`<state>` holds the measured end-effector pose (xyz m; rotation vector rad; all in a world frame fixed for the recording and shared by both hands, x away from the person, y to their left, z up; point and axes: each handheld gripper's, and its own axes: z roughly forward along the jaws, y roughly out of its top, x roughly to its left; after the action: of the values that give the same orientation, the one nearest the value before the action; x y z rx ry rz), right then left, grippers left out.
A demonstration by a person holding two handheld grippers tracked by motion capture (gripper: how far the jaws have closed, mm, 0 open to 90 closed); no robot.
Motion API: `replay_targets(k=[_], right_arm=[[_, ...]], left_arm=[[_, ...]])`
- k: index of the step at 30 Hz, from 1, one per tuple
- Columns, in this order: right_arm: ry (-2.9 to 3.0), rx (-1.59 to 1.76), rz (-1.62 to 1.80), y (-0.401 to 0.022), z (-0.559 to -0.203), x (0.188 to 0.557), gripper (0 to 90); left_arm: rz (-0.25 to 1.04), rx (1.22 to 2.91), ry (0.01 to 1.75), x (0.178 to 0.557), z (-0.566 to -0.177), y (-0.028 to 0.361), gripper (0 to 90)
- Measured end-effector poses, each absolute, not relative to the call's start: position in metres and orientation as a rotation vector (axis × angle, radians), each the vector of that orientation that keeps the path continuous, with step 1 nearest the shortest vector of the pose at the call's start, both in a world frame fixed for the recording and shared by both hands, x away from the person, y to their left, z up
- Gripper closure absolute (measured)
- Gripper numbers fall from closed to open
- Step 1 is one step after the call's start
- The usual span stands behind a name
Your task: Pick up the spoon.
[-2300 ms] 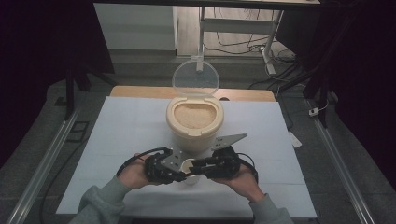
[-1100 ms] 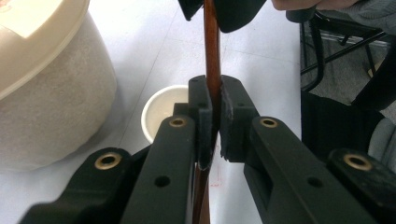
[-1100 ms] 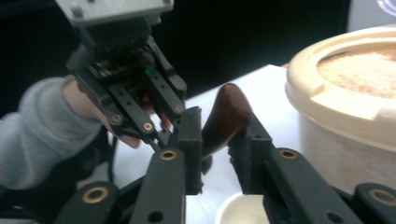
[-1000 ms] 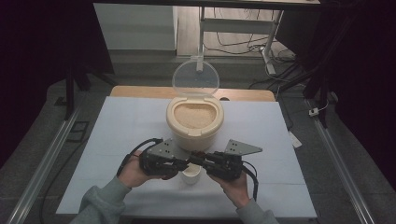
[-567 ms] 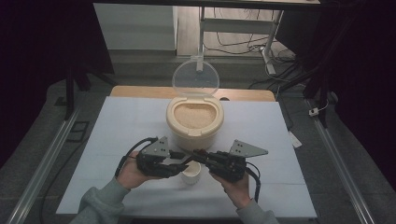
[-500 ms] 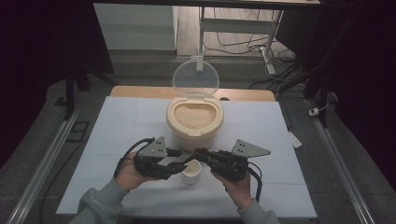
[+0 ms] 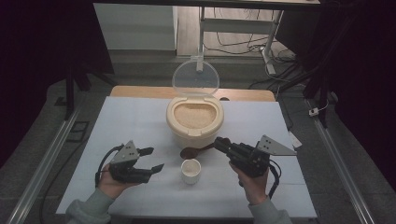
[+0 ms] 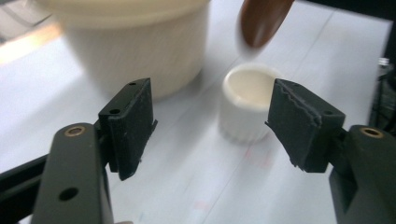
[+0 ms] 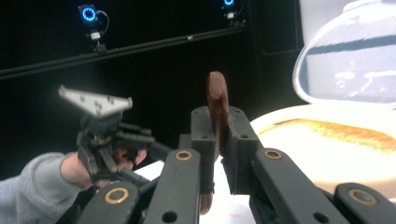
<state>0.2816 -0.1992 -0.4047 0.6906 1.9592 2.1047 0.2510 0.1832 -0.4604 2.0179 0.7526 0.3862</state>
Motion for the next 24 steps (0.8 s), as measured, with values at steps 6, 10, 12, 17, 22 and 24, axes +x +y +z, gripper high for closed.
replay_targets(k=[6,10,12,17,22,24], right_arm=[[1.901,0.708,2.079,-0.214,-0.397,0.282,83.8],[1.865,0.726,2.077,-0.223,-0.395,0.283,83.8],[1.853,0.737,2.071,-0.227,-0.394,0.283,83.8],[1.820,0.755,2.058,-0.235,-0.391,0.284,83.8],[1.810,0.764,2.044,-0.239,-0.389,0.284,83.8],[1.807,0.766,2.044,-0.239,-0.389,0.284,83.8]], left_arm=[[0.381,2.002,0.875,0.249,-0.483,0.211,28.2],[0.386,1.996,0.922,0.248,-0.493,0.223,27.4],[0.385,1.990,0.941,0.249,-0.497,0.227,27.1],[0.382,1.983,0.958,0.251,-0.500,0.230,26.7],[0.379,1.982,0.966,0.251,-0.501,0.231,26.3],[0.377,1.980,0.971,0.251,-0.501,0.231,26.3]])
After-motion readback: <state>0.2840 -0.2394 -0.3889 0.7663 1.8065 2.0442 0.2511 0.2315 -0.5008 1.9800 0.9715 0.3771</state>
